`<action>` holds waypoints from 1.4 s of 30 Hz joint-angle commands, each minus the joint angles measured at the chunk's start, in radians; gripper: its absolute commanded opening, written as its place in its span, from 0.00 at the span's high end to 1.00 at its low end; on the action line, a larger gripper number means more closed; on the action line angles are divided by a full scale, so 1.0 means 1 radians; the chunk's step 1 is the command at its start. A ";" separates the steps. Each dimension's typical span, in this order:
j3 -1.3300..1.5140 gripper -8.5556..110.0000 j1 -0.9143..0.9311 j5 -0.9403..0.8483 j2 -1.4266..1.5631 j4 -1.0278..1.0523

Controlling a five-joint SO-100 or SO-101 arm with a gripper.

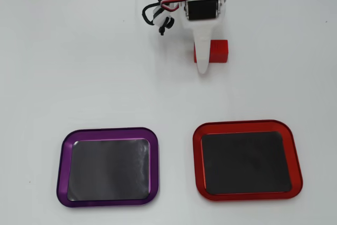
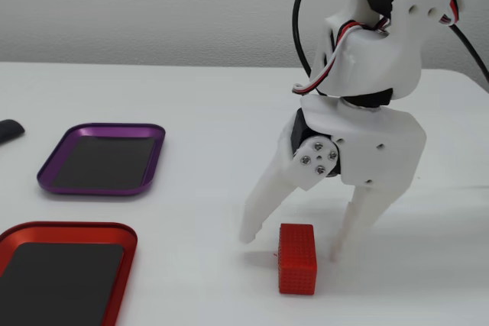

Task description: Grasp a red block and put it in the left red dish.

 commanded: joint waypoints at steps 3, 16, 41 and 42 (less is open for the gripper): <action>-0.002 0.74 -0.008 -0.008 0.005 -0.009; -0.017 0.76 -0.118 -0.006 0.005 -0.008; -0.141 0.93 -0.133 -0.012 0.147 0.006; -0.160 0.93 -0.137 -0.012 0.186 0.006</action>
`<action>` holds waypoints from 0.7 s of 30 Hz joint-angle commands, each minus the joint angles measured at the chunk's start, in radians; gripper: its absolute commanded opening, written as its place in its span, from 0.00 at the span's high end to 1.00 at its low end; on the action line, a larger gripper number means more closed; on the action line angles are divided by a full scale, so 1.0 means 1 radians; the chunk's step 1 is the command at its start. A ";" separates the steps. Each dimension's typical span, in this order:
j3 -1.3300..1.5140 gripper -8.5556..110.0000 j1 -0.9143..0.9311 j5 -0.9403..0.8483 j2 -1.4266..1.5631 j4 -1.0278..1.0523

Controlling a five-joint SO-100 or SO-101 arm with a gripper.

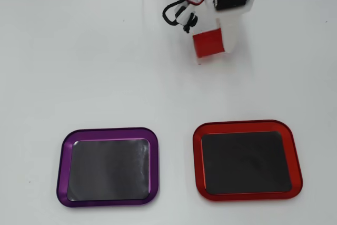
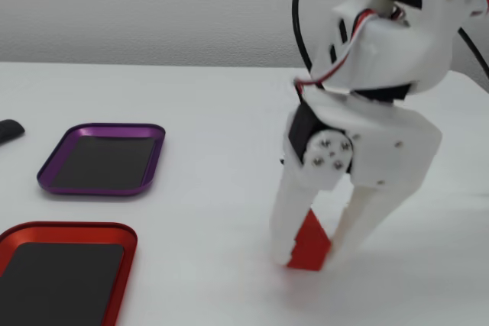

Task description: Grasp a red block and put it in the left red dish.

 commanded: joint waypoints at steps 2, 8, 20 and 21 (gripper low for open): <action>-0.078 0.93 -0.014 -0.006 0.189 -0.012; -0.061 0.93 -0.005 -0.086 0.405 -0.253; 0.072 0.93 0.054 -0.098 0.184 -0.712; 0.029 0.93 0.075 -0.098 0.118 -0.729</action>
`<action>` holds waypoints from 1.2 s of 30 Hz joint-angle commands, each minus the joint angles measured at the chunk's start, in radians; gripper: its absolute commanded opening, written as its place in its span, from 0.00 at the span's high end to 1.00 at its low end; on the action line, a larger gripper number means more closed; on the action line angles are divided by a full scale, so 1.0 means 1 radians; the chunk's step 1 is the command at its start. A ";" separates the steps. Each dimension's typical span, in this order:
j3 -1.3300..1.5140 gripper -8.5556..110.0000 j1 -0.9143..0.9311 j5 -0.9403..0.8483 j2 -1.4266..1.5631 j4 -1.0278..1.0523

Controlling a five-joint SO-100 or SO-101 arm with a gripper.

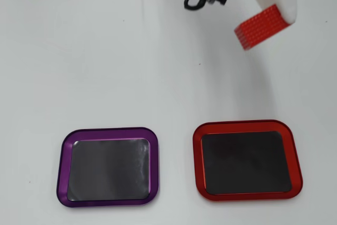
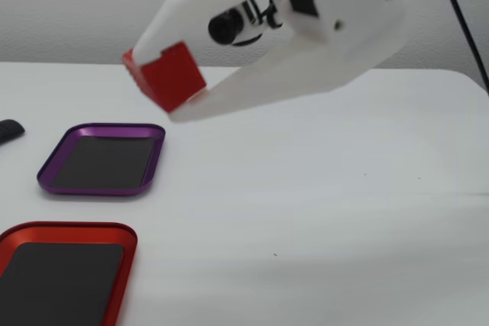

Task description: Grasp a red block and put it in the left red dish.

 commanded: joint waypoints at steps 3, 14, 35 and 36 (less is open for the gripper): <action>-0.207 0.93 0.064 -0.006 -0.285 -0.074; -0.603 0.93 0.060 -0.006 -0.779 -0.072; -0.690 0.82 0.058 -0.008 -0.861 0.032; -0.692 0.82 0.058 -0.008 -0.861 0.051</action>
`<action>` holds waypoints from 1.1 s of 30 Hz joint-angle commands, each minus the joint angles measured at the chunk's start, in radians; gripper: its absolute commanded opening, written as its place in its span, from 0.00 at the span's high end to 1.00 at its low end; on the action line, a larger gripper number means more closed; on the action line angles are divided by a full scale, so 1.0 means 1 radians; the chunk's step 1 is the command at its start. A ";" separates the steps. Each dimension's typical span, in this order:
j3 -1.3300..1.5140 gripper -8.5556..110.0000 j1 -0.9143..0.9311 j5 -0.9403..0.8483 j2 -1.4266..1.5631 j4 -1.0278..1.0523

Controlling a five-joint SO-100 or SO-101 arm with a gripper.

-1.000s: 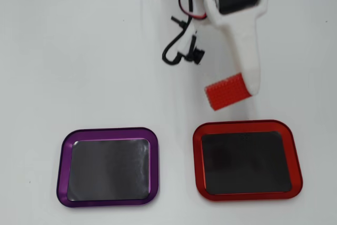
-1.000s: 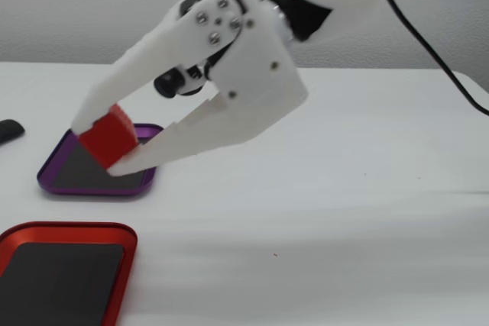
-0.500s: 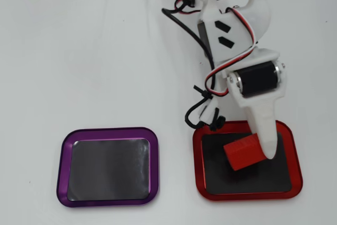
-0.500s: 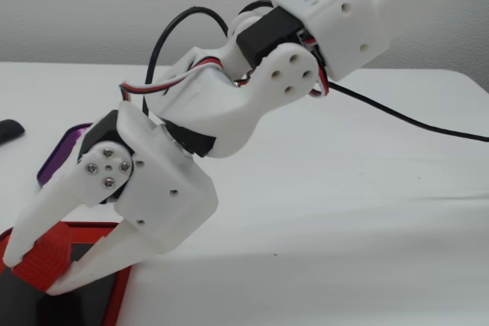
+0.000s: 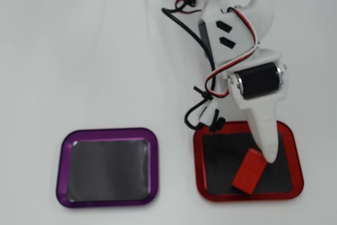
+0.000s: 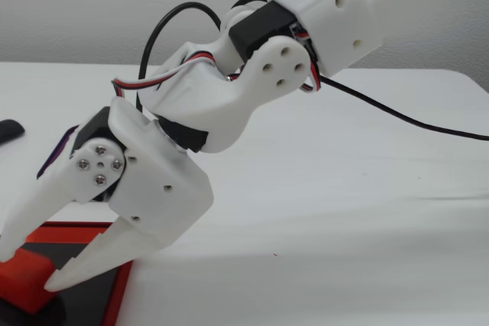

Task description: Grasp a red block and put it in the left red dish.

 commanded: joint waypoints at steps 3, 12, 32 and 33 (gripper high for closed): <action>-0.040 0.81 -0.005 -0.002 0.031 0.051; -0.041 0.72 -0.003 0.006 0.308 0.330; 0.411 0.70 0.137 -0.060 1.393 0.948; 0.469 0.70 0.144 -0.071 1.463 0.943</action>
